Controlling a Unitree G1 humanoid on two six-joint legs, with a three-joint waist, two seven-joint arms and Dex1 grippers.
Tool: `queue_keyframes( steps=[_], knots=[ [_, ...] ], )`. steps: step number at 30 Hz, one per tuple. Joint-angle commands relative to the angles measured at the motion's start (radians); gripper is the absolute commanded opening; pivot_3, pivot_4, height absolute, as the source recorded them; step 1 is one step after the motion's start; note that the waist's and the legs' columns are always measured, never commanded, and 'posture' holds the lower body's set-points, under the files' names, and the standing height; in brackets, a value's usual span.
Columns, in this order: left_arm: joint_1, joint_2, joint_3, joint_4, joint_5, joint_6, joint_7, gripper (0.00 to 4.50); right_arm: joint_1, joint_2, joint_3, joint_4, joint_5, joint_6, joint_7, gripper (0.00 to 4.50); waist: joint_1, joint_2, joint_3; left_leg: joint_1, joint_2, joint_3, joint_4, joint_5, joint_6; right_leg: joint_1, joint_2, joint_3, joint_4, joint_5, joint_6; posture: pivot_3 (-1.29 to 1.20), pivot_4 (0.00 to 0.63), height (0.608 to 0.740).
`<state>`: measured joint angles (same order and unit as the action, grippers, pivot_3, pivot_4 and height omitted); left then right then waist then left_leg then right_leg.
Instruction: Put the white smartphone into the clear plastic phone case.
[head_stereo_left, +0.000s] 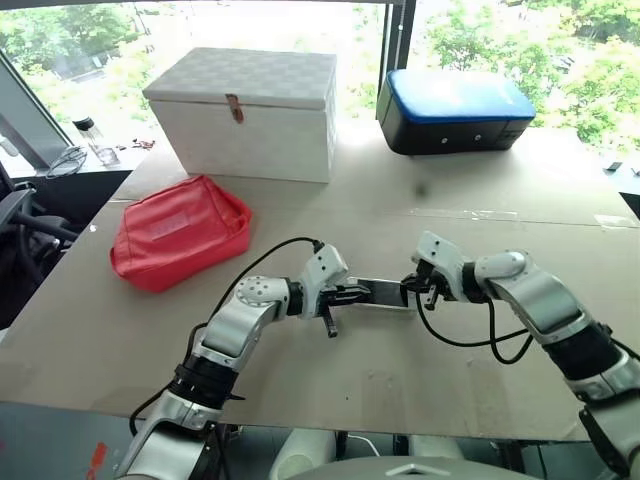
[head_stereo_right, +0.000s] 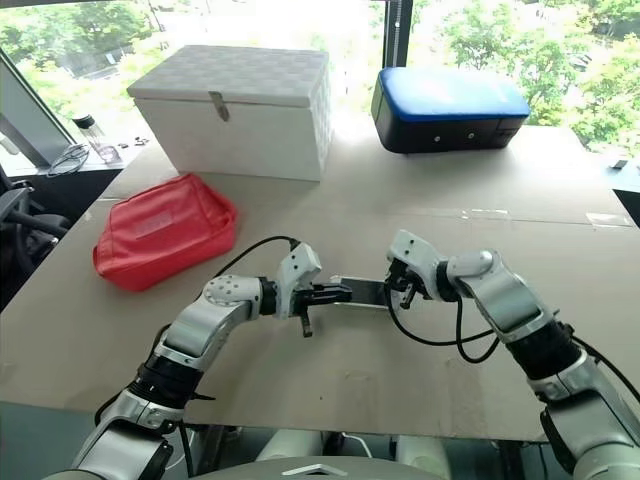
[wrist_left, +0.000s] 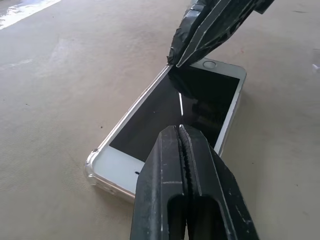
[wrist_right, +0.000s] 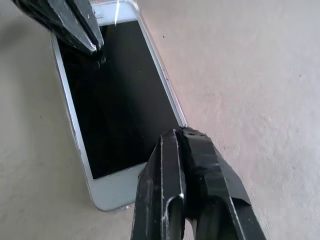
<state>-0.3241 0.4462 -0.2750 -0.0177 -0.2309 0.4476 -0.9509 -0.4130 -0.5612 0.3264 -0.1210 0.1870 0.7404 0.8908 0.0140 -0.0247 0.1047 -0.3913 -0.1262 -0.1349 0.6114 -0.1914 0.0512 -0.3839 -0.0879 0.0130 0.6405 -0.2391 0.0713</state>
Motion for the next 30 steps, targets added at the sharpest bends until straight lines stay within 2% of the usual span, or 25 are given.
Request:
queue_keyframes(
  steps=[1,2,4,6,11,16,22,23,28,30],
  knots=[
    [0.011,0.008,-0.005,-0.014,0.005,-0.005,-0.003,0.03,0.072,0.035,-0.115,-0.049,0.128,-0.034,0.035,0.00,-0.001,0.006,0.007,-0.001,0.000,0.000,0.000,0.000,0.000,0.000,0.000,0.000,0.000,0.000,0.000,0.00,0.150,0.740],
    [0.012,0.008,-0.006,-0.016,0.007,-0.005,-0.002,0.03,0.079,0.049,-0.166,-0.079,0.177,-0.017,0.033,0.00,-0.002,0.014,0.012,-0.004,0.000,0.000,0.001,0.000,0.000,-0.003,0.000,0.001,-0.001,0.000,0.000,0.00,0.150,0.740],
    [0.010,0.006,-0.006,-0.011,0.011,-0.012,0.001,0.03,0.103,0.047,-0.214,-0.139,0.243,0.011,0.043,0.00,-0.001,0.016,0.016,-0.009,0.000,0.002,0.000,0.000,0.001,-0.010,-0.001,0.001,0.000,0.001,0.000,0.00,0.150,0.740],
    [0.004,0.005,-0.006,-0.003,0.012,-0.018,0.001,0.03,0.125,0.012,-0.208,-0.176,0.249,0.033,0.048,0.00,0.000,0.017,0.017,-0.013,0.000,0.000,0.000,0.000,0.000,-0.015,0.000,0.000,0.002,0.005,-0.001,0.00,0.150,0.740],
    [-0.003,0.003,-0.009,0.006,0.015,-0.031,-0.003,0.03,0.140,-0.133,-0.050,-0.175,0.121,0.025,0.066,0.00,0.001,0.016,0.017,-0.024,-0.001,0.000,0.002,0.000,0.000,-0.025,0.000,-0.001,0.001,0.005,-0.001,0.00,0.150,0.740],
    [-0.008,-0.007,-0.014,0.019,0.017,-0.054,-0.005,0.03,0.080,-0.199,0.190,-0.025,-0.063,-0.048,0.129,0.00,0.000,0.012,0.015,-0.022,-0.001,0.001,0.002,-0.001,0.000,-0.023,-0.001,-0.001,0.001,0.002,0.001,0.00,0.150,0.740],
    [-0.005,-0.018,-0.015,0.023,0.024,-0.070,0.004,0.03,0.039,-0.191,0.386,0.137,-0.230,-0.099,0.208,0.00,-0.001,0.006,0.009,-0.003,0.000,-0.001,0.000,-0.002,0.001,-0.002,-0.001,-0.002,-0.002,-0.001,0.000,0.00,0.150,0.740],
    [-0.002,-0.020,-0.016,0.020,0.026,-0.070,0.006,0.03,0.045,-0.188,0.403,0.159,-0.251,-0.120,0.217,0.00,0.000,0.002,0.004,-0.003,0.000,-0.001,0.000,-0.003,0.001,-0.001,-0.001,-0.002,-0.002,-0.002,0.000,0.00,0.150,0.740],
    [0.008,-0.024,-0.011,0.014,0.032,-0.072,0.005,0.03,0.092,-0.198,0.384,0.153,-0.277,-0.145,0.251,0.00,0.002,-0.005,-0.004,0.003,0.000,-0.001,0.000,-0.004,0.003,0.007,-0.002,-0.001,-0.004,-0.002,-0.001,0.00,0.150,0.740],
    [0.010,-0.028,-0.006,0.016,0.036,-0.086,0.011,0.03,0.117,-0.145,0.303,0.170,-0.256,-0.189,0.167,0.00,0.003,-0.007,-0.008,0.003,0.000,-0.001,0.000,-0.004,0.003,0.008,-0.002,-0.001,-0.004,-0.002,-0.001,0.00,0.150,0.740]
  ],
)
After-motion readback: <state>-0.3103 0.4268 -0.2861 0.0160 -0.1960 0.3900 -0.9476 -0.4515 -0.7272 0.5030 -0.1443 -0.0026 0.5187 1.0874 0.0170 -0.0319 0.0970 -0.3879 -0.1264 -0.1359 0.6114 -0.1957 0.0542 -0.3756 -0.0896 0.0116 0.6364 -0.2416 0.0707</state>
